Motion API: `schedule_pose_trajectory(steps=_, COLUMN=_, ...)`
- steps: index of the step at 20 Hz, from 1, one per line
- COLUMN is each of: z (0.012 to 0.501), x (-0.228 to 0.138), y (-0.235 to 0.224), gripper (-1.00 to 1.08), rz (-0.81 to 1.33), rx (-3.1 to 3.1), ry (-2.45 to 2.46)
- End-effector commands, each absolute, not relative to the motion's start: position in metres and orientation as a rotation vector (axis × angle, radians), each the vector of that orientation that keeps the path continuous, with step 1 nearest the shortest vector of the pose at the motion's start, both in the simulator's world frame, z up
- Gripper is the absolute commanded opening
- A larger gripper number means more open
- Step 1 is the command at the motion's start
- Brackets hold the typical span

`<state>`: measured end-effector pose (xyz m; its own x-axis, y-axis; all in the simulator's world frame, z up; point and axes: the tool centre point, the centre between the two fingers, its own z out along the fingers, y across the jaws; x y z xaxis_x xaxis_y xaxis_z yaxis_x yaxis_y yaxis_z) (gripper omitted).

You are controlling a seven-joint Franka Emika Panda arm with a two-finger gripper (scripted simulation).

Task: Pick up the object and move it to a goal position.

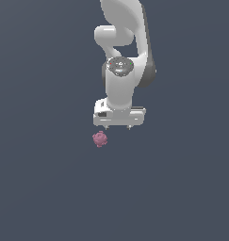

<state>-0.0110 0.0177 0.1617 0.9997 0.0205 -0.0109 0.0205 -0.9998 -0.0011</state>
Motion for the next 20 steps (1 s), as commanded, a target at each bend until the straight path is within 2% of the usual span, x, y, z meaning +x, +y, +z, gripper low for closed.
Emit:
schedule_pose_trajectory(steps=1, z=0.162, x=-0.011, y=0.018, gripper=1.00, rz=0.017, rx=-3.140, ry=-0.032)
schedule_pose_trajectory(steps=9, z=0.170, x=-0.012, y=-0.003, gripper=1.00, rz=0.028, rx=-3.147, ry=0.063)
schedule_pose_trajectory(steps=20, z=0.166, x=-0.013, y=-0.007, gripper=1.00, rz=0.027, rx=-3.148, ry=0.014)
